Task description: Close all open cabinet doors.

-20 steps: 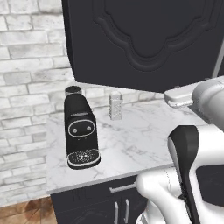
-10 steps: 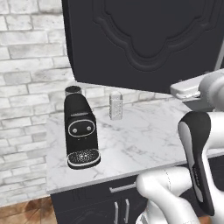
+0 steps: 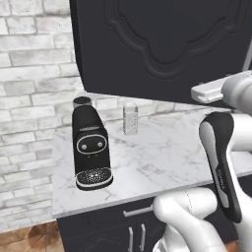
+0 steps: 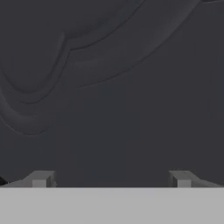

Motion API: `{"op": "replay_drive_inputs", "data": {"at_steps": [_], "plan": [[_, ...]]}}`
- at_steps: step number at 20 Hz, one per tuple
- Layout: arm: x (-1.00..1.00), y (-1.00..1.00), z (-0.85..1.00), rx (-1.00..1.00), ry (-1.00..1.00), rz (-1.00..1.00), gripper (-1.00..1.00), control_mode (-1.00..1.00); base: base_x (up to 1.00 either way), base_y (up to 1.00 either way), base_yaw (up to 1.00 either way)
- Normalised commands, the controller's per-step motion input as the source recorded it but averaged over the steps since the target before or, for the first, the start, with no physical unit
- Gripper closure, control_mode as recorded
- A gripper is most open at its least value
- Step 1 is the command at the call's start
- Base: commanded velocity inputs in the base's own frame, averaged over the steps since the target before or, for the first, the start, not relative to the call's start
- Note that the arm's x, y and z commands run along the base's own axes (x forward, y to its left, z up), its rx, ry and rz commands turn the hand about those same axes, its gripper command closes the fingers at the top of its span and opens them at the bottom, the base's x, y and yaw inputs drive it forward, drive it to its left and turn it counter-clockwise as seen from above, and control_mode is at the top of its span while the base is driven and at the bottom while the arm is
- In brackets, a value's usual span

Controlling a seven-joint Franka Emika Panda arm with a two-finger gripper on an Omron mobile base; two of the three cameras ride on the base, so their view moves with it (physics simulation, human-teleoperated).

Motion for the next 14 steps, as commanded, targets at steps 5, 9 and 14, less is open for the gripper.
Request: {"op": "replay_drive_inputs", "data": {"at_steps": [5,9,14], "plan": [[0.60,0.00,-0.01,0.00,0.00,0.00,-1.00,-1.00,0.00,0.00,0.00],[0.69,0.00,0.00,0.00,0.00,0.00,-1.00,-1.00,0.00,0.00,0.00],[0.77,0.00,0.00,0.00,0.00,0.00,-1.00,-1.00,0.00,0.00,0.00]]}}
